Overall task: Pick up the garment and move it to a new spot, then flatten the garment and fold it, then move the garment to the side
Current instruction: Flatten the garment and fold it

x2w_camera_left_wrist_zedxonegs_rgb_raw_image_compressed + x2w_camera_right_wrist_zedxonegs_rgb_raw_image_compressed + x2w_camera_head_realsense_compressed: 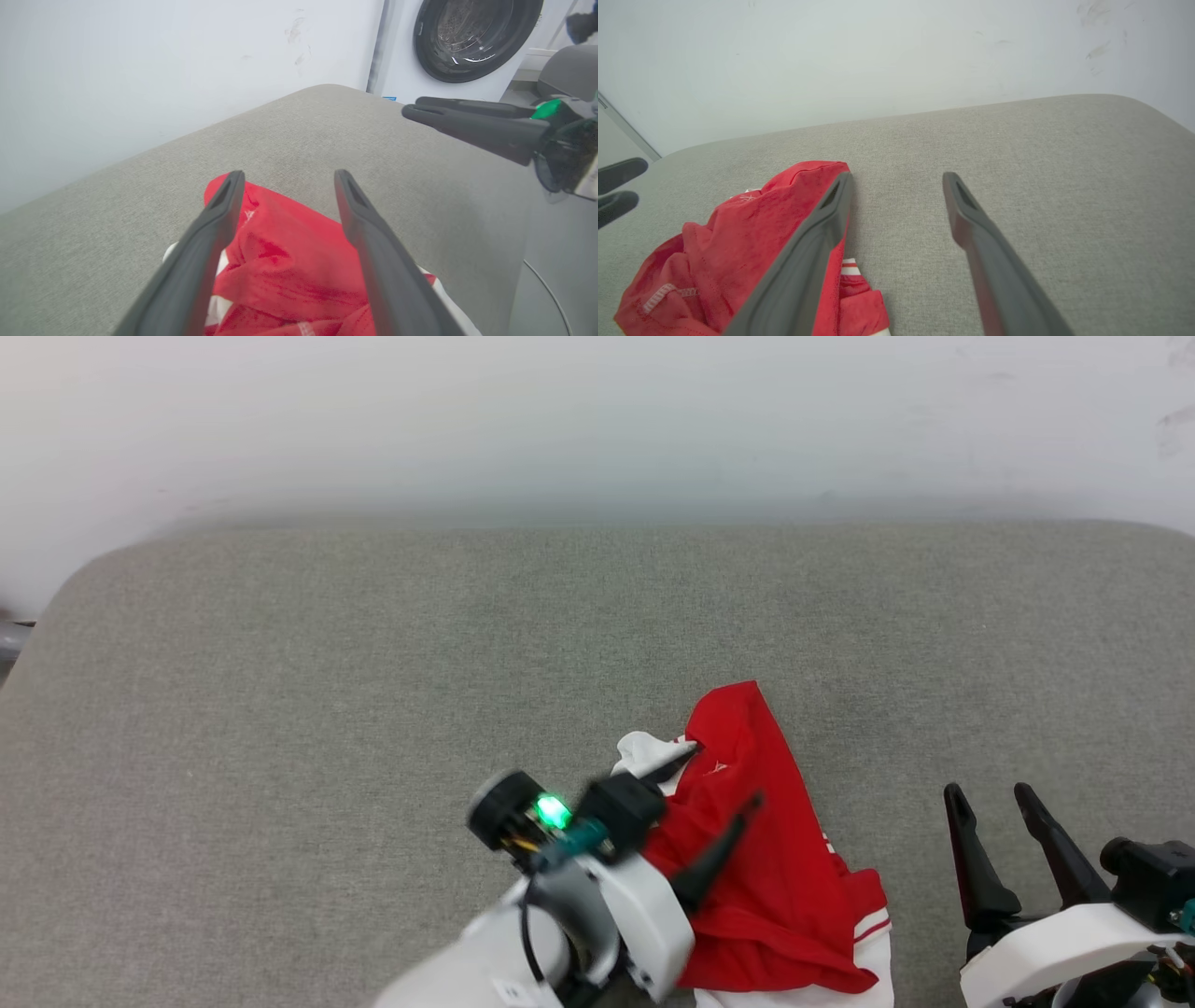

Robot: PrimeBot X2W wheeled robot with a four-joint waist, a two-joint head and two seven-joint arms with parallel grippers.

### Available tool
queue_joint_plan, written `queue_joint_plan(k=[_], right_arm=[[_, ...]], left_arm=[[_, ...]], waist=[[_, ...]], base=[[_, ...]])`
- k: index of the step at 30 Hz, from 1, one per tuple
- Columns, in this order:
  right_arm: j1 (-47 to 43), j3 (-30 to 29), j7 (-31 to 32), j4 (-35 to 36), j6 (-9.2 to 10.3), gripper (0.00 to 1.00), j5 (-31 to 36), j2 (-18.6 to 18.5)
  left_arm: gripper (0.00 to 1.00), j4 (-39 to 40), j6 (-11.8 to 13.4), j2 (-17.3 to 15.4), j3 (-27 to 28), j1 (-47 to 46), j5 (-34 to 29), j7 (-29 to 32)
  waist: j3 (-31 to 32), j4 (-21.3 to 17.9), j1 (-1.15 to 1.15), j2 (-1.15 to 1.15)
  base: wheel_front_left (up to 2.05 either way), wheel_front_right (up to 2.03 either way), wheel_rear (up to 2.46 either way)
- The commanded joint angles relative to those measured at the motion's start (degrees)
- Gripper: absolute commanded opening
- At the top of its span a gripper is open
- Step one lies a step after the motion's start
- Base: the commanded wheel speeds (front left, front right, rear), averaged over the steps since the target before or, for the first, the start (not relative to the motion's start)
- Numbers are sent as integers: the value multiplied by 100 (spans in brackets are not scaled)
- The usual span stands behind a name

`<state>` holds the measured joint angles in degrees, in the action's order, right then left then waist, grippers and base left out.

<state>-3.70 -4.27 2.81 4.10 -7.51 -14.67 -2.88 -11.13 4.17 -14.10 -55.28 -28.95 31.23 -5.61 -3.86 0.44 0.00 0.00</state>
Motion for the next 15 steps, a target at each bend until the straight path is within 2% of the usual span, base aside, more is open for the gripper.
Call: queue_joint_plan(k=[1,5,7,15], right_arm=[[-37,-3,-3,24,4,100,-16,0],[18,3,17,54,4,100,-20,0],[72,25,27,62,4,100,-1,0],[271,11,20,89,4,100,17,0]], left_arm=[[100,-13,71,-58,146,-133,92,54],[100,-177,88,-168,404,-348,360,423],[100,-341,-5,-230,507,-586,530,727],[100,-1355,-601,-308,458,-1549,996,2157]], waist=[[-46,-6,0,0],[-185,-22,0,0],[-286,-42,0,0],[-840,-198,0,0]], base=[[0,0,0],[0,0,0],[0,0,0],[0,0,0]])
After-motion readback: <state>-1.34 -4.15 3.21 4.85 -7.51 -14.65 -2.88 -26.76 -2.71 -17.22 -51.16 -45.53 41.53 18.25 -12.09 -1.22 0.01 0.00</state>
